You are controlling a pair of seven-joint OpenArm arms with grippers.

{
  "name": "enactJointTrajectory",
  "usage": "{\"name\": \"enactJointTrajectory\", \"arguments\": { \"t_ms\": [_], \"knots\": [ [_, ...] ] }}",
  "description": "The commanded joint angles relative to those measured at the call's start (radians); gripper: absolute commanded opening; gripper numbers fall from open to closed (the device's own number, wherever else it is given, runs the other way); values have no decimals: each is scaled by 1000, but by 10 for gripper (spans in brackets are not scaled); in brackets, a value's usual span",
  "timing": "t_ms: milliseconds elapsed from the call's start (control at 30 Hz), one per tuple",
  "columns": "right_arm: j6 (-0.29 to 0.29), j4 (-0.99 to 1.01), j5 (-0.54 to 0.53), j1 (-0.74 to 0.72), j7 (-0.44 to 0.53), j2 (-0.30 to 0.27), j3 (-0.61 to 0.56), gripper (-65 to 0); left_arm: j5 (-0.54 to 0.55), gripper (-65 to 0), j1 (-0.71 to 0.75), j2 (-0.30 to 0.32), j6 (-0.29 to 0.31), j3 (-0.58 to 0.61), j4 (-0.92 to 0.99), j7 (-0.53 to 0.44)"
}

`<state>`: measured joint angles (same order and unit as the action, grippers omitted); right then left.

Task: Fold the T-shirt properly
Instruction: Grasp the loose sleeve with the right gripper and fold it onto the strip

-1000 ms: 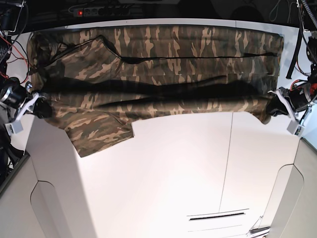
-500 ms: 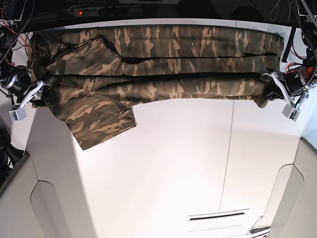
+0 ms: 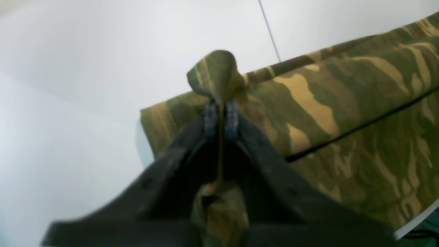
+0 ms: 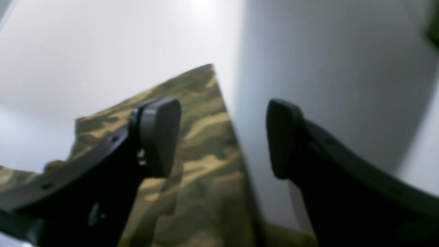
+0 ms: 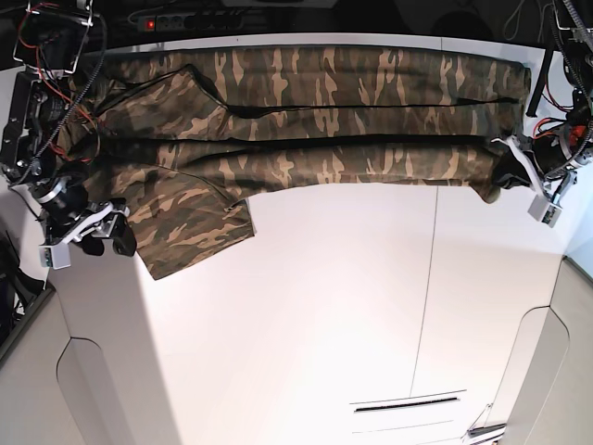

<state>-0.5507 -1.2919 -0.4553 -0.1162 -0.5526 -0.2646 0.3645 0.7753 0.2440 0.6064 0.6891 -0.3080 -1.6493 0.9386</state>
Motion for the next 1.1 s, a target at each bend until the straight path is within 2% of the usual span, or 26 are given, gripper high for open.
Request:
{"name": "enactJointTrajectory", "arguments": {
  "t_ms": [0,167,367,433,533,633,733,933,1067],
  "knots": [
    [5,22,-7,-33,25,-6,6,-250,9,-650,-9,13,9,-10,-14,-19],
    [-2,203,6,-104,27,18,-8,-251,9,-650,-8,6,9,-10,-14,-18],
    [-26,228,-9,-105,-3,18,-73,-258,10,-650,-8,6,9,-10,-14,-23],
    [-26,223,-27,-106,-17,18,-93,-330,10,-650,-8,6,9,-10,-14,-22],
    [-26,215,-61,-105,-35,18,-104,-520,9,-650,-8,6,9,-10,-14,-22],
    [-26,203,-97,-106,-66,18,-104,-650,8,-650,-8,6,9,-10,-14,-22],
    [-26,158,-124,-106,-149,18,-103,-650,9,-650,-8,6,9,-10,-14,-23],
    [-26,-43,-227,-97,-412,14,-70,-650,9,-650,-11,6,9,-13,-14,-29],
    [-26,-232,-317,-26,-513,10,-5,-650,6,-650,-6,6,9,-37,-27,-12]
  ]
}}
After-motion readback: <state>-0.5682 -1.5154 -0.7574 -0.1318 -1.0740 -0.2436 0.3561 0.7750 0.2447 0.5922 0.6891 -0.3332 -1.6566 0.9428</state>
